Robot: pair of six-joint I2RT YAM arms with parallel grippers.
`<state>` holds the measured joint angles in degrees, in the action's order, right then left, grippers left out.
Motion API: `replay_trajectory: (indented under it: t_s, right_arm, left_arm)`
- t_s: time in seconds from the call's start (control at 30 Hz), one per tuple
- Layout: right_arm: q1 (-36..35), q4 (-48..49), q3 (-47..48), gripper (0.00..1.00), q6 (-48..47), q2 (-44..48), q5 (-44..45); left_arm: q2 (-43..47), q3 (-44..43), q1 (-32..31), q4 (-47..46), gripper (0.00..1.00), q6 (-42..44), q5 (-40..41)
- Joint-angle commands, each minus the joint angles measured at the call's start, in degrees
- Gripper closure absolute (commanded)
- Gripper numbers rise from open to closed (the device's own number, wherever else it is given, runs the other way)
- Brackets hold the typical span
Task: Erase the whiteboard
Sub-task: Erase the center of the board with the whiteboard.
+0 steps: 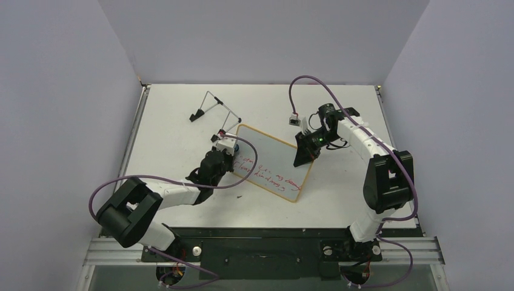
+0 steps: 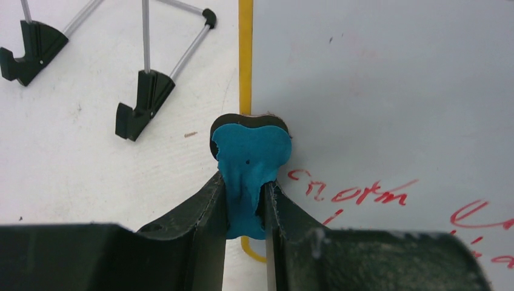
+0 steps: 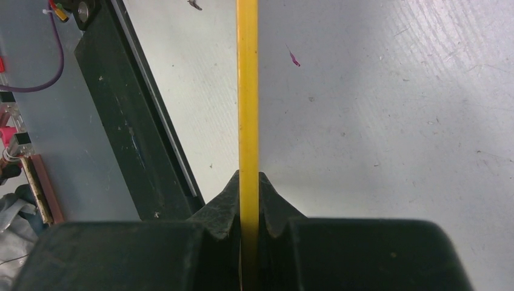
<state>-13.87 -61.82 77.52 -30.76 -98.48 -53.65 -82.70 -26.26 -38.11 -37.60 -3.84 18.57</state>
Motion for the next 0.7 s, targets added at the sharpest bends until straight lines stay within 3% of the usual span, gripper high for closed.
replay_trajectory:
  t_s: [0.0, 0.67]
  right_arm:
    - [0.0, -1.9, 0.9, 1.0, -0.9, -0.8, 3.2]
    - [0.0, -2.3, 0.9, 1.0, -1.4, 0.0, 2.8]
  left_arm:
    - [-1.3, -5.4, 0.2, 1.2, 1.0, 0.8, 2.7]
    - [-2.0, -5.4, 1.0, 12.9, 1.0, -5.7, 4.2]
